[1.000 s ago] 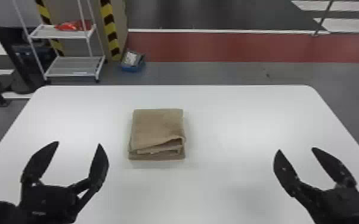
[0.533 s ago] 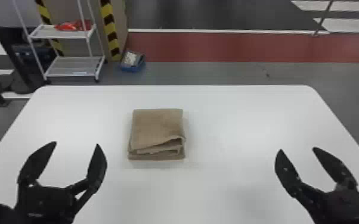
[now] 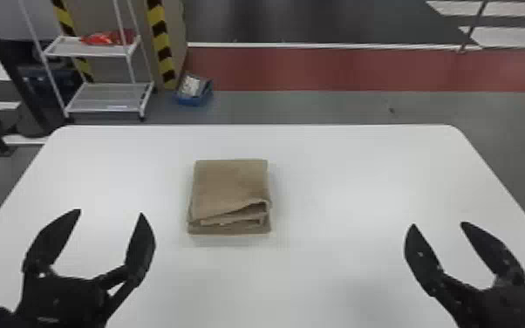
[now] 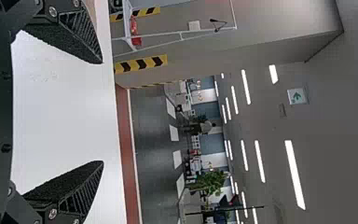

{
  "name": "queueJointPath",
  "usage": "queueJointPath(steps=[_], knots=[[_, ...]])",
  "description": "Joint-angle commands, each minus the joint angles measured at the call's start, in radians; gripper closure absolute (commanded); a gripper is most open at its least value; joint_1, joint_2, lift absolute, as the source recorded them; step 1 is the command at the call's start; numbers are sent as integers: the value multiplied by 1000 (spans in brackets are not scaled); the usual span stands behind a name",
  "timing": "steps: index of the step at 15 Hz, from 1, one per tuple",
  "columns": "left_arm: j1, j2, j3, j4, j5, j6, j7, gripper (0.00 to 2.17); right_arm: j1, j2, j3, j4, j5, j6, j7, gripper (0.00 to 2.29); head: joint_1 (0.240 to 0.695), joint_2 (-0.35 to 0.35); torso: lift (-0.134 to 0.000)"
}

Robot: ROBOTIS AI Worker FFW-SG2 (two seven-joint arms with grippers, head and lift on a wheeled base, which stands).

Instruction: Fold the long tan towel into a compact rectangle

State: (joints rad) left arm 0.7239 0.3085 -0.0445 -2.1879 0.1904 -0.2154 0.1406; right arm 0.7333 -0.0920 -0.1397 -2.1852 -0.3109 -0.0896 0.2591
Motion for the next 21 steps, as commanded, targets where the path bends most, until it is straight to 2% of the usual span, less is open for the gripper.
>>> queueJointPath(steps=[1, 21], knots=[[3, 3, 0, -6, 0, 0, -1, 66, 8, 0, -3, -4, 0, 0, 0, 127, 695, -18, -123], [9, 3, -3, -21, 0, 0, -3, 66, 15, 5, -3, -10, -7, 3, 2, 127, 695, -27, -123]])
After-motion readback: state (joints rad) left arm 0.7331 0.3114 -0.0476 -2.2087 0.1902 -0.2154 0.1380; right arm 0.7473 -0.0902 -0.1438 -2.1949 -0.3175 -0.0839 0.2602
